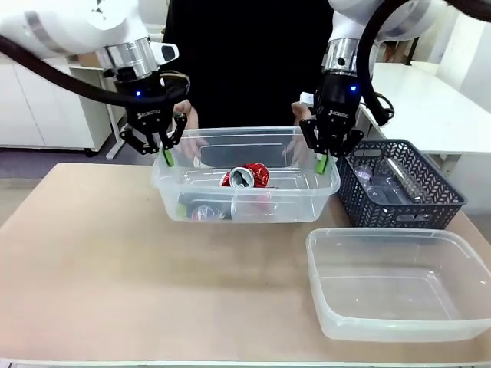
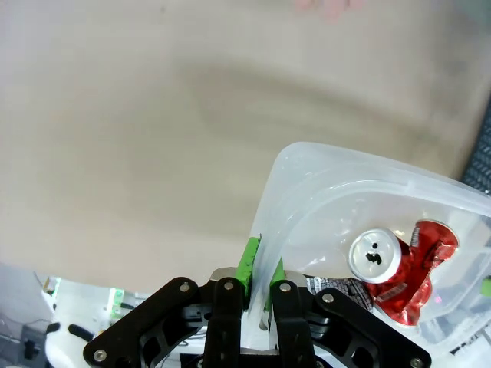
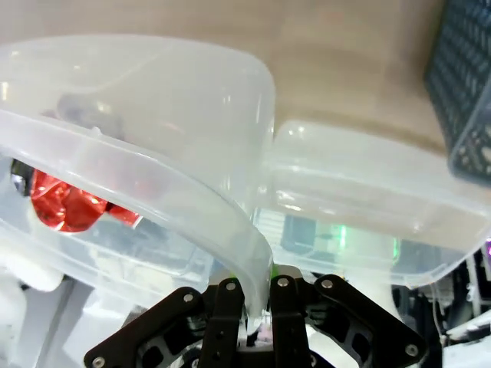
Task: Sort the waste into each basket.
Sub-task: Offer the picked Organizing box to the human, then release the Organizing box you were holding.
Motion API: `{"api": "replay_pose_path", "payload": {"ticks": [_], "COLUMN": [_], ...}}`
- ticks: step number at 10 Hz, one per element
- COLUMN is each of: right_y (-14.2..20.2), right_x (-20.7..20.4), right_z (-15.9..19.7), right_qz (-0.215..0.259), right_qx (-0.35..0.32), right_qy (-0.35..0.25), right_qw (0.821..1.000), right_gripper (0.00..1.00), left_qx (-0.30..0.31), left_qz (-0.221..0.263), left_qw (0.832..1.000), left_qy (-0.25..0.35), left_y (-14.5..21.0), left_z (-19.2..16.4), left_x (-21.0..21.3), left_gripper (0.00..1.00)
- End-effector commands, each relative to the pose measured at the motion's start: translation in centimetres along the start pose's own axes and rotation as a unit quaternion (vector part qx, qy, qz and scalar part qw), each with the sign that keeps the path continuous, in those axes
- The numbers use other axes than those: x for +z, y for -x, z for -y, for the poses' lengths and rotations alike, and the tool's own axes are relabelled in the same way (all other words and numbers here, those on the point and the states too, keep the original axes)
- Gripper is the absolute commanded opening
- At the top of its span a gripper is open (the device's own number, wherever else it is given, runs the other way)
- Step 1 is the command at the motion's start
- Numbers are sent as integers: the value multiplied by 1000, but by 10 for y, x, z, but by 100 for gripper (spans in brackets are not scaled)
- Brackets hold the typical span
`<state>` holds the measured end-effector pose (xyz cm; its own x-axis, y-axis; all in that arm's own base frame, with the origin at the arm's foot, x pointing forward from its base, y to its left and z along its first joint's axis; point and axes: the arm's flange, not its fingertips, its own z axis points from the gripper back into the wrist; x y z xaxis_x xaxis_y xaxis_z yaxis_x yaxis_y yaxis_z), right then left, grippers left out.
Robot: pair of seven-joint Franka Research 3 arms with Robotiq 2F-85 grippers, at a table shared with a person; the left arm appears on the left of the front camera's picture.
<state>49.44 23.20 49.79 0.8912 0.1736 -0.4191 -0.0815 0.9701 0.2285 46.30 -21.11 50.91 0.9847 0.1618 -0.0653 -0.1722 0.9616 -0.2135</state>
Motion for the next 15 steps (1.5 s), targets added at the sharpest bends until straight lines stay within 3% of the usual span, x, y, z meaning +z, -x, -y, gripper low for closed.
{"api": "replay_pose_path", "payload": {"ticks": [1,4,5,6,14,15], "right_y": [-26,-55,-62,-54,-54,-61], "right_x": [21,12,7,8,8,9], "right_z": [-12,-6,-3,4,4,8], "right_qz": [-33,-53,-61,-26,-26,-26], "right_qx": [32,56,54,20,20,19], "right_qy": [-23,2,12,-2,-2,7], "right_qw": [999,997,997,999,999,999], "right_gripper": [5,5,5,5,5,14], "left_qx": [11,12,16,6,6,2], "left_qz": [0,-25,-22,-27,-27,-36], "left_qw": [1000,999,999,1000,1000,999], "left_qy": [16,27,24,-1,-1,-5], "left_y": [-38,-78,-77,-71,-71,-73], "left_z": [20,26,27,6,6,9], "left_x": [6,-5,-5,-15,-15,-17], "left_gripper": [6,6,6,6,6,16]}}
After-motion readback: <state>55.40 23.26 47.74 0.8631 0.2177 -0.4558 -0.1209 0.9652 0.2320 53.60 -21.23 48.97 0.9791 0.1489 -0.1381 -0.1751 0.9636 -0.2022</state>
